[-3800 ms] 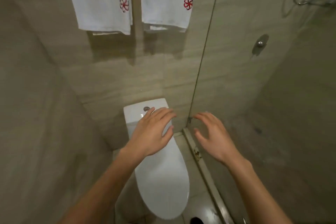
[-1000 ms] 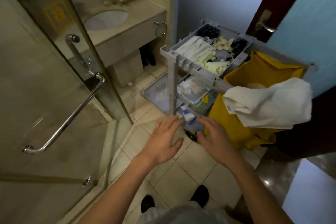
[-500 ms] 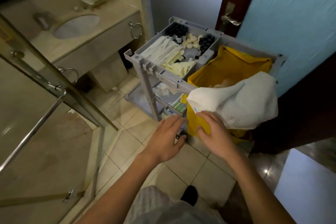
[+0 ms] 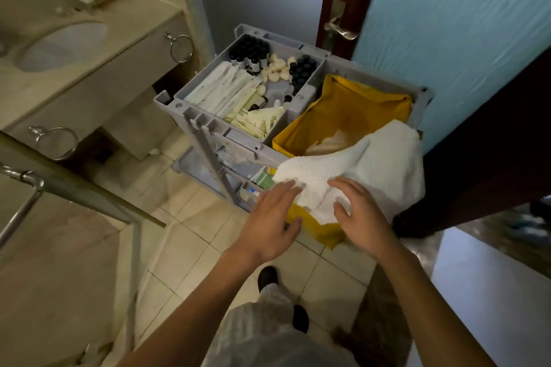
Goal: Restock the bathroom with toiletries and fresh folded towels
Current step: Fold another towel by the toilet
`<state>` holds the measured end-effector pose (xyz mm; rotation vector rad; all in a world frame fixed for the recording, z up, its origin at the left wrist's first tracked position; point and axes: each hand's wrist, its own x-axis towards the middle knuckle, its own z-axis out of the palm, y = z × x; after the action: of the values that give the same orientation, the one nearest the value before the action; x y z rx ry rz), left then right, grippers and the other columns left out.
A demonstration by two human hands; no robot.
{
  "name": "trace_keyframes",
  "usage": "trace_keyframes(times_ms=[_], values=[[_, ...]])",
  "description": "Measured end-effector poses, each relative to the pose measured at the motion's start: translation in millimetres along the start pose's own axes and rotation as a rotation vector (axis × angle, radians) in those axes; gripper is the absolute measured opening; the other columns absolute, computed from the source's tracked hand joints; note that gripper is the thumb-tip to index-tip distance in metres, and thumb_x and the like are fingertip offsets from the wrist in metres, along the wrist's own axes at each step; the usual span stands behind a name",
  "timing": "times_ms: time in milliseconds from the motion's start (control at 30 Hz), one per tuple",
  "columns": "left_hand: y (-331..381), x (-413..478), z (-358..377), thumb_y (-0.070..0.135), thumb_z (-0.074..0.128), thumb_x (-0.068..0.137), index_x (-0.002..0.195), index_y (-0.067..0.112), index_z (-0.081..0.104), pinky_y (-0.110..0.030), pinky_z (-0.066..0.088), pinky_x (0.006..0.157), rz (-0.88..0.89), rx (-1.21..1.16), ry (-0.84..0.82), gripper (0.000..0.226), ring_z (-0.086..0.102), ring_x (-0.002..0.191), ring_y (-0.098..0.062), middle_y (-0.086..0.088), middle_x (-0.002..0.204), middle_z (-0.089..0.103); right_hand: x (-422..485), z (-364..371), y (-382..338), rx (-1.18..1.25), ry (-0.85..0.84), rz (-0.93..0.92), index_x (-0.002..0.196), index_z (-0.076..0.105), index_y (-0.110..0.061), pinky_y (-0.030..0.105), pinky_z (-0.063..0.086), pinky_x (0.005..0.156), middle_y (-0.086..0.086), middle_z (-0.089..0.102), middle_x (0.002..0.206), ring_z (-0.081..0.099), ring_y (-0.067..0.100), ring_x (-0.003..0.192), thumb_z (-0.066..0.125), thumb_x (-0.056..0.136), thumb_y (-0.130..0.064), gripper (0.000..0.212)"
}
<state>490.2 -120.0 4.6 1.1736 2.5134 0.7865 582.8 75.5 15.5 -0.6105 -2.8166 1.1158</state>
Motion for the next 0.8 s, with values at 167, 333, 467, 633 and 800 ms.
trace_keyframes(times_ms=[167, 333, 467, 633, 800], values=[[-9.4, 32.2, 3.7, 0.043, 0.047, 0.098, 0.153, 0.026, 0.028, -0.047, 0.02, 0.121, 0.042, 0.016, -0.014, 0.061, 0.016, 0.15, -0.017, 0.002, 0.162, 0.025, 28.3, -1.6, 5.8, -0.056, -0.026, 0.046, 0.135, 0.053, -0.023, 0.034, 0.04, 0.109, -0.003, 0.048, 0.143, 0.042, 0.015, 0.133, 0.056, 0.094, -0.009, 0.043], [-2.3, 56.5, 8.1, 0.047, 0.048, 0.099, 0.157, 0.024, 0.017, -0.038, 0.001, 0.125, 0.078, 0.004, -0.045, 0.07, 0.0, 0.152, -0.013, 0.004, 0.165, 0.011, 51.9, -1.0, 13.4, -0.115, -0.051, 0.068, 0.137, 0.049, -0.024, 0.032, 0.036, 0.111, -0.003, 0.045, 0.146, 0.041, 0.016, 0.133, 0.056, 0.095, -0.015, 0.043], [4.4, 68.6, 11.5, 0.052, 0.055, 0.093, 0.157, 0.025, 0.015, -0.038, 0.0, 0.124, 0.063, -0.024, -0.073, 0.08, -0.002, 0.152, -0.013, 0.005, 0.166, 0.009, 67.0, -8.6, 20.6, -0.093, -0.076, 0.044, 0.137, 0.049, -0.021, 0.042, 0.039, 0.112, -0.001, 0.045, 0.145, 0.041, 0.018, 0.134, 0.06, 0.093, -0.02, 0.045], [7.9, 83.4, 28.2, 0.062, 0.055, 0.088, 0.155, 0.027, 0.017, -0.044, 0.001, 0.124, 0.004, 0.046, -0.113, 0.085, 0.005, 0.152, -0.016, 0.005, 0.164, 0.016, 84.6, -14.2, 36.2, -0.056, -0.154, -0.029, 0.14, 0.048, -0.023, 0.037, 0.036, 0.114, -0.005, 0.045, 0.146, 0.039, 0.014, 0.135, 0.06, 0.095, -0.031, 0.048], [32.1, 99.6, 38.3, 0.04, 0.059, 0.092, 0.145, 0.022, 0.041, -0.051, 0.02, 0.121, -0.14, 0.053, 0.064, 0.059, 0.034, 0.141, -0.019, 0.001, 0.15, 0.044, 104.3, -27.6, 52.8, 0.006, -0.277, -0.104, 0.139, 0.048, -0.03, 0.033, 0.036, 0.113, -0.009, 0.047, 0.143, 0.04, 0.009, 0.133, 0.056, 0.095, -0.044, 0.046]])
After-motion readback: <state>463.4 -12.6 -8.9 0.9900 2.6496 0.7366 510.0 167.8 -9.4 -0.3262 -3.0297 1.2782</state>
